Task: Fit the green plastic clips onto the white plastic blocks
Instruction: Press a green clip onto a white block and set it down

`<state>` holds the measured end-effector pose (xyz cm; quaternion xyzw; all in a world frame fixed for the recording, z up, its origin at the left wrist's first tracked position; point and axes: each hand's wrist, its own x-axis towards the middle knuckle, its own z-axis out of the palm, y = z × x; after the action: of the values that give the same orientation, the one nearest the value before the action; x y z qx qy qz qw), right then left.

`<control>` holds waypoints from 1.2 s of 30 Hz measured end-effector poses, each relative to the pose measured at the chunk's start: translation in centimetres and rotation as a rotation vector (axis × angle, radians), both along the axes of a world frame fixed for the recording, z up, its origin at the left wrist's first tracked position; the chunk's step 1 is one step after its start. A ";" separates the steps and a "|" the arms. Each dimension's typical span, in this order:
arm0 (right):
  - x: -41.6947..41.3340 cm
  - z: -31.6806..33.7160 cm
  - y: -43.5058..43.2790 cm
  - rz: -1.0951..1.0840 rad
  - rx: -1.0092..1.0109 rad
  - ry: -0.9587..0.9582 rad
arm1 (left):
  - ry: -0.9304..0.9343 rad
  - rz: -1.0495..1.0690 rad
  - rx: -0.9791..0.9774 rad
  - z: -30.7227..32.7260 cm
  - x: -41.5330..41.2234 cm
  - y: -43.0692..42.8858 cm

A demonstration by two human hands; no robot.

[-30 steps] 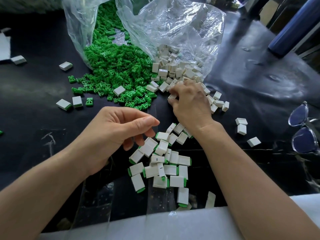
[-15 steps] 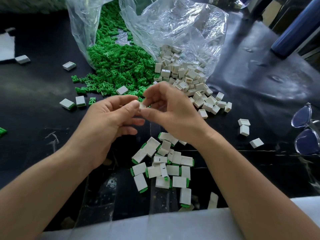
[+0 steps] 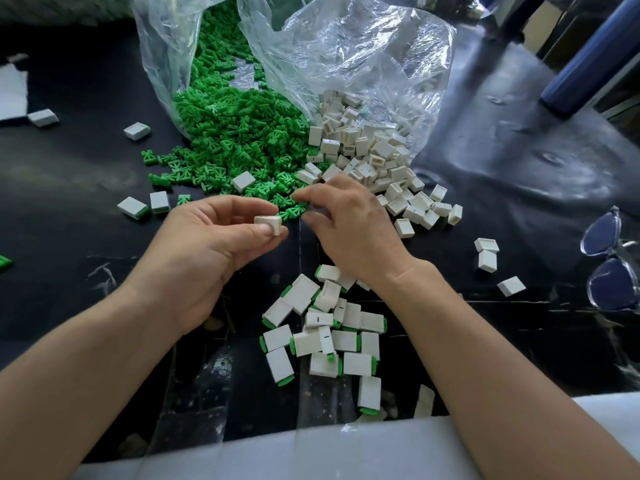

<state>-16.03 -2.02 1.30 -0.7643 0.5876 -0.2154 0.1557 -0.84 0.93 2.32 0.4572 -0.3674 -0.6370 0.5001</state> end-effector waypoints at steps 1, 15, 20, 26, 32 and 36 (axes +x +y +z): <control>0.1 -0.1 0.0 0.014 0.009 0.037 | -0.017 -0.008 0.001 0.0 0.1 0.0; -0.7 1.1 0.1 -0.041 0.091 -0.422 | -0.085 -0.079 0.028 -0.1 0.1 0.2; -0.3 1.5 0.8 0.033 0.222 -0.604 | -0.078 -0.059 0.015 -0.1 0.1 0.1; 0.0 2.2 1.3 0.103 0.246 -0.630 | -0.097 -0.046 -0.010 -0.2 0.1 0.0; 0.1 2.1 1.5 0.106 0.215 -0.644 | -0.124 -0.053 -0.041 -0.2 0.1 0.1; -0.2 2.2 1.5 0.082 0.184 -0.642 | -0.124 -0.058 -0.044 -0.2 0.1 0.2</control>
<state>-16.26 -0.50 3.51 -0.6632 0.4945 -0.3847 0.4095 -0.78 1.12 2.09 0.4736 -0.4250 -0.6135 0.4676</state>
